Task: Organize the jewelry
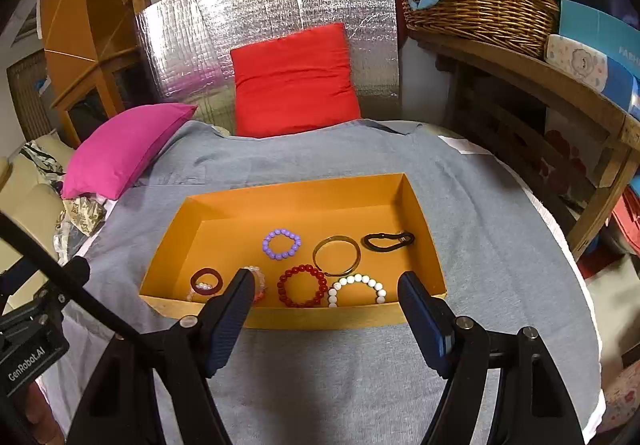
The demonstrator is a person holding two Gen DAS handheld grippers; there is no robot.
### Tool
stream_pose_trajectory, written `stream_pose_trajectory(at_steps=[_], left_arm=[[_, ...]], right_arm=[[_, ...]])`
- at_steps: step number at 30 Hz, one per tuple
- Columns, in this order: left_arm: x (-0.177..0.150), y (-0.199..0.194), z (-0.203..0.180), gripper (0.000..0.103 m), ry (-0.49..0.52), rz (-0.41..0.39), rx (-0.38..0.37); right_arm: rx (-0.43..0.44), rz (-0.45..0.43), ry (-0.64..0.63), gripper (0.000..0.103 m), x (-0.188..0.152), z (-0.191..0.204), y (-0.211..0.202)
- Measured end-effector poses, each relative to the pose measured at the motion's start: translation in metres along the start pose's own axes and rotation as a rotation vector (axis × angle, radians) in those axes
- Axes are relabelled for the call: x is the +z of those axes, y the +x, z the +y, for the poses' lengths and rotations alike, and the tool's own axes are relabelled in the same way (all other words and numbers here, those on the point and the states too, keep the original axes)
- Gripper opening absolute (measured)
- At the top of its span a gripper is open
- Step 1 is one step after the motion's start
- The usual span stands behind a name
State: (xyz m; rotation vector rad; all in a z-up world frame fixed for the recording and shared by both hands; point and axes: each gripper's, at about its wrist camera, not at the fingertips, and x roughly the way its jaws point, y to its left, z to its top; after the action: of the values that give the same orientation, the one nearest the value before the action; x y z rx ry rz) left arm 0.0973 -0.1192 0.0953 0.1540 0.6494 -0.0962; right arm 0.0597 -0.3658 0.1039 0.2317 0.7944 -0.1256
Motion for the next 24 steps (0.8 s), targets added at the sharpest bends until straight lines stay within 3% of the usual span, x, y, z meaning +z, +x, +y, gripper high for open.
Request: stream_pose_trajectory(at_steps=[24], left_arm=[[0.003,-0.002,0.001,0.094,-0.026,-0.017,-0.001]], right_arm=[[-0.002,0.003,0.004,0.077,-0.004,-0.009,0.011]])
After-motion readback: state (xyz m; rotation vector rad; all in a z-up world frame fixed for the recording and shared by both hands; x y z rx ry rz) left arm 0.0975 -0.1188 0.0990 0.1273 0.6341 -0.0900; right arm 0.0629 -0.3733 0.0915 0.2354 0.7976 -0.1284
